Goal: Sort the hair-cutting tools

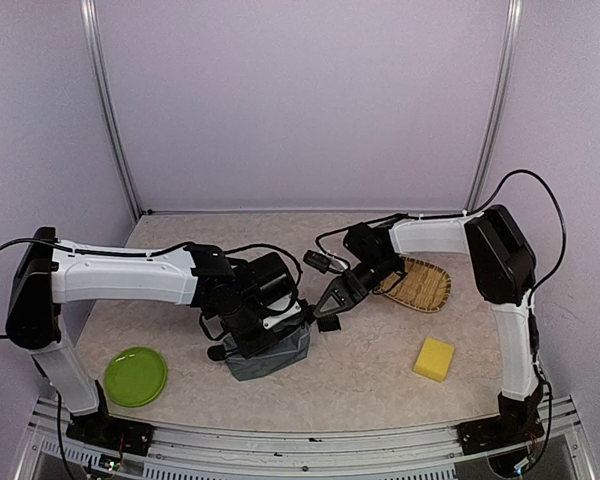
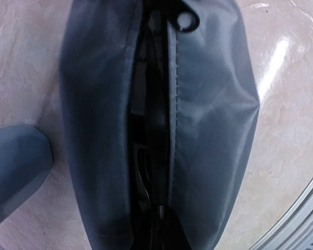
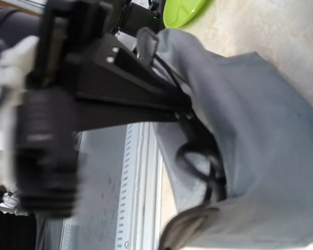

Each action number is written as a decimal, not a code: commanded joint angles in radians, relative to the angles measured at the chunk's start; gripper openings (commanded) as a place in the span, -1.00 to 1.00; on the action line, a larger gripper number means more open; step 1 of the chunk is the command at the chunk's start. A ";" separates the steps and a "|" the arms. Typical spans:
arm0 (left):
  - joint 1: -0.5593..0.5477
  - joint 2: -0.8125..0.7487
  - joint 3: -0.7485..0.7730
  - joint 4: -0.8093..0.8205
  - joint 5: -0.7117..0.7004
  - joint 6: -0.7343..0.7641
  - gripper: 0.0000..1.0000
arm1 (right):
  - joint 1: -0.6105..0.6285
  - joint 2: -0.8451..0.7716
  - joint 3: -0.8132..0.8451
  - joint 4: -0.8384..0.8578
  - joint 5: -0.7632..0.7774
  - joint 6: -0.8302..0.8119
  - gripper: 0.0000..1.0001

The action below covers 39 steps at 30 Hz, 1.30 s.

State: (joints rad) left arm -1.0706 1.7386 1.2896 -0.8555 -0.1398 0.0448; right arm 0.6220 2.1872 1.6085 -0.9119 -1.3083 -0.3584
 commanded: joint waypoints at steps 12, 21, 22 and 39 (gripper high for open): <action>-0.045 0.014 0.102 -0.130 0.003 -0.017 -1.00 | 0.005 -0.142 -0.086 0.042 -0.004 -0.001 -1.00; -0.016 0.159 0.249 -0.060 0.014 0.121 -1.00 | 0.005 -0.159 -0.093 0.027 0.004 -0.026 -1.00; -0.014 0.162 0.248 -0.045 0.017 0.133 -1.00 | 0.004 -0.162 -0.095 0.026 0.008 -0.027 -1.00; -0.008 -0.192 0.077 0.091 -0.211 -0.102 -0.11 | -0.051 -0.255 -0.134 0.019 0.155 -0.079 -0.76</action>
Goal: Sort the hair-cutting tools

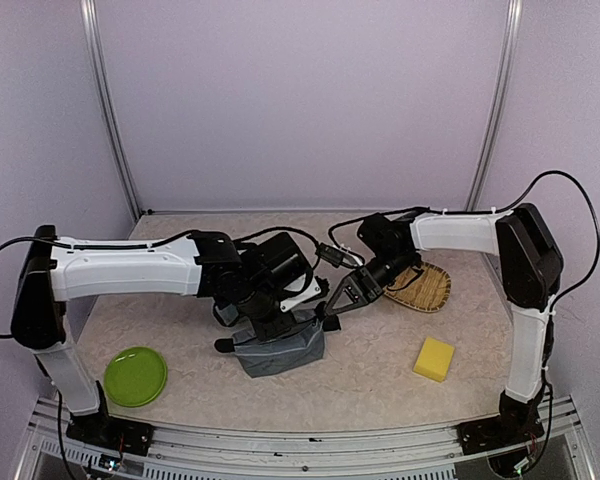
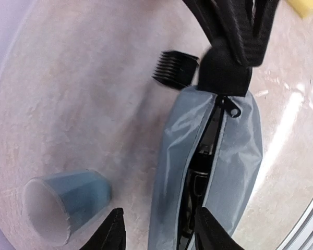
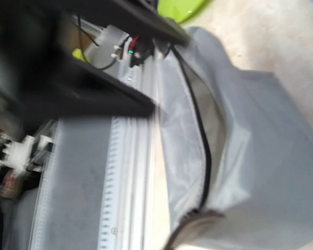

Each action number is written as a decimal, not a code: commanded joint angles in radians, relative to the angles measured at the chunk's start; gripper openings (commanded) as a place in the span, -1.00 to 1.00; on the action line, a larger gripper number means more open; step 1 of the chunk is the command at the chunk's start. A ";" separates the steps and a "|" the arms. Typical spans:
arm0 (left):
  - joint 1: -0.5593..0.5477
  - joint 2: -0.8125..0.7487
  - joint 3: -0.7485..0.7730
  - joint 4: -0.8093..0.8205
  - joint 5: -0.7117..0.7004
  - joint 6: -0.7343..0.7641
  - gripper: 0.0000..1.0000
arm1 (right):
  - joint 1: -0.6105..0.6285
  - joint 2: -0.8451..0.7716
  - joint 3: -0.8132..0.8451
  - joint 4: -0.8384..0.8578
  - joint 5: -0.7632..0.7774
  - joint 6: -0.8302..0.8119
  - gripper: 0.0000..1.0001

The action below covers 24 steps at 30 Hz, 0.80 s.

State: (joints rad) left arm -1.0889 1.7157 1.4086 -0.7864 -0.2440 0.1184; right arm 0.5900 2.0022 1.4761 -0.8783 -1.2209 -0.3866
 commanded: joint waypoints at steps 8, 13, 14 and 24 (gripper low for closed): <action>0.054 -0.477 -0.270 -0.045 -0.052 -0.656 -0.06 | -0.019 -0.152 -0.004 -0.052 0.287 -0.135 -0.44; 0.092 -0.611 -0.468 0.108 0.084 -0.787 0.03 | -0.019 -0.143 -0.023 -0.026 0.368 -0.116 -0.23; 0.099 -0.621 -0.498 0.142 0.115 -0.799 0.04 | -0.019 -0.134 -0.012 -0.032 0.367 -0.114 -0.17; 0.206 -0.519 -0.583 0.229 0.238 -0.785 0.11 | -0.013 0.012 0.146 -0.150 0.310 -0.113 0.12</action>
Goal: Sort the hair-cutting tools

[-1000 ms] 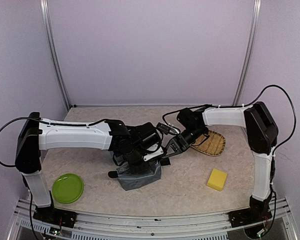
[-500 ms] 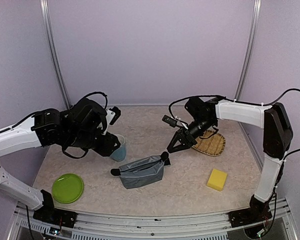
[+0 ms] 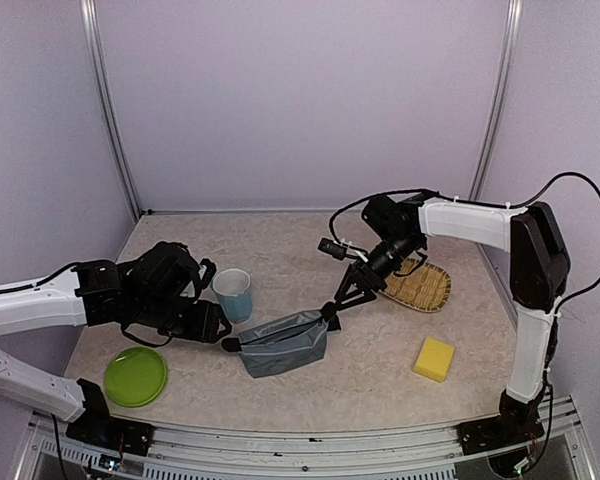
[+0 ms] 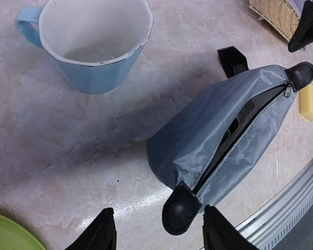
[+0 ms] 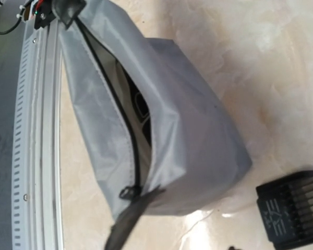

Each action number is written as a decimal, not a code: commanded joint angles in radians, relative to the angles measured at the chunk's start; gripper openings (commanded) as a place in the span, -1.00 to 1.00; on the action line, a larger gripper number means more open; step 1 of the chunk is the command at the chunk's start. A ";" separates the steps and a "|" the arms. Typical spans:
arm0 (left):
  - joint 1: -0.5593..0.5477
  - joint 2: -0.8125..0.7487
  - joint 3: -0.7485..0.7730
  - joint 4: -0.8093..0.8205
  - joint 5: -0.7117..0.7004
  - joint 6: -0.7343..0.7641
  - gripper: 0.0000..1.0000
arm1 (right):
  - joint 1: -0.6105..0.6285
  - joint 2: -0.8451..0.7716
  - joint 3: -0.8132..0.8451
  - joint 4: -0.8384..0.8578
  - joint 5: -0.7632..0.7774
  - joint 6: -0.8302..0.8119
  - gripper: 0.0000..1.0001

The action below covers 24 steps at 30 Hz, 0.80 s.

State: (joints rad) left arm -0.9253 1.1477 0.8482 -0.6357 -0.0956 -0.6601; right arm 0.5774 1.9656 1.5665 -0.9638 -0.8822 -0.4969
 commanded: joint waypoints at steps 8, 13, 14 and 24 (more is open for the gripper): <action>0.056 0.144 -0.017 0.110 0.226 0.045 -0.01 | 0.013 0.082 0.080 -0.083 -0.076 0.004 -0.08; 0.057 0.174 -0.006 0.132 0.292 0.052 -0.39 | 0.013 0.082 0.079 -0.080 -0.100 0.009 -0.59; 0.057 0.179 -0.002 0.130 0.305 0.051 -0.47 | 0.013 0.081 0.078 -0.079 -0.107 0.009 -0.72; 0.006 0.105 -0.023 0.109 0.392 0.009 -1.00 | 0.015 -0.026 -0.081 -0.134 -0.141 -0.142 -1.00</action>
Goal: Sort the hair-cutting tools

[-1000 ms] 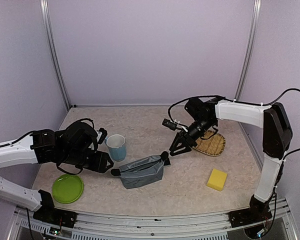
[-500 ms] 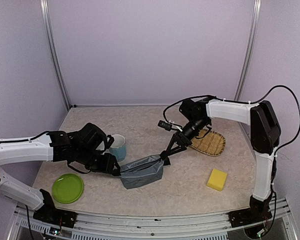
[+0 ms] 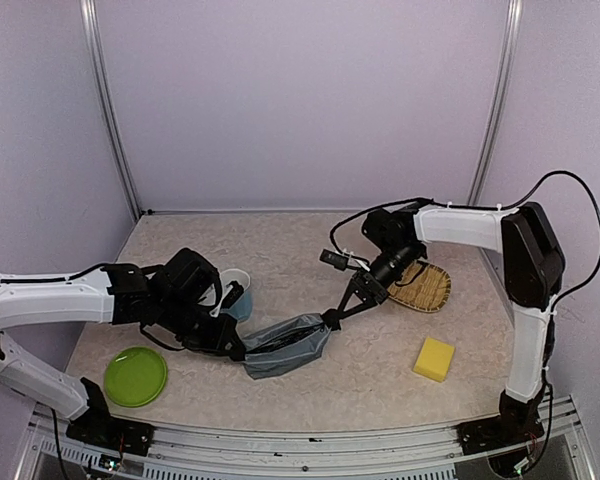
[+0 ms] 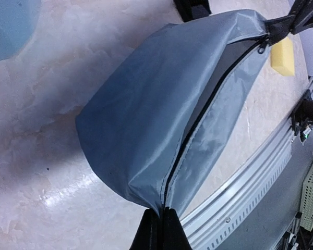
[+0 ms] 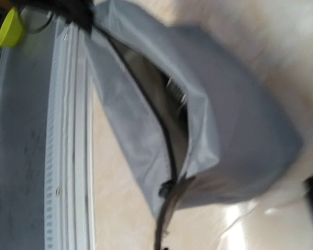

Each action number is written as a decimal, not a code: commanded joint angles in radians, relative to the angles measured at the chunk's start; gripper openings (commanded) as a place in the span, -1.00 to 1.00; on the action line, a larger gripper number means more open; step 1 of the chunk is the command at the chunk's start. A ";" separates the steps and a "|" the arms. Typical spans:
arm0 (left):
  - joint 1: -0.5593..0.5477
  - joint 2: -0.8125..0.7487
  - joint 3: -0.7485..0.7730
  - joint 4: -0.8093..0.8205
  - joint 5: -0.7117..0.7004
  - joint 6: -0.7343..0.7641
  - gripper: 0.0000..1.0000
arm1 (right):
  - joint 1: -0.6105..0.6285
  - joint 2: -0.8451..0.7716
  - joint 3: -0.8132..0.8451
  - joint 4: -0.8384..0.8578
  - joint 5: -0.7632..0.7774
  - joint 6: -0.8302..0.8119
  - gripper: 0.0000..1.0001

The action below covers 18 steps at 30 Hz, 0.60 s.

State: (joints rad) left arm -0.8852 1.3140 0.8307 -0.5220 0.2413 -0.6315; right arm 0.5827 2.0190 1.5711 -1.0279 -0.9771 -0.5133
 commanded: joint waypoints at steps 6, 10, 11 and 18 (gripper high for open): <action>-0.052 -0.101 -0.042 -0.061 0.083 -0.043 -1.00 | 0.039 -0.205 -0.257 -0.076 0.002 -0.239 -1.00; -0.035 -0.078 -0.052 -0.073 0.063 -0.034 -1.00 | 0.039 -0.191 -0.234 -0.086 0.011 -0.239 -0.60; -0.032 -0.072 -0.045 -0.081 0.044 -0.030 -1.00 | 0.035 -0.188 -0.214 -0.096 0.021 -0.247 -0.35; 0.008 -0.086 -0.013 -0.132 -0.047 -0.006 -0.88 | -0.001 -0.205 -0.121 0.123 0.329 -0.180 1.00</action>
State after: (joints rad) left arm -0.9031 1.2442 0.7887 -0.6071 0.2619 -0.6636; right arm 0.5991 1.8381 1.4124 -1.0767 -0.8673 -0.7338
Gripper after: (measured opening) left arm 0.026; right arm 0.950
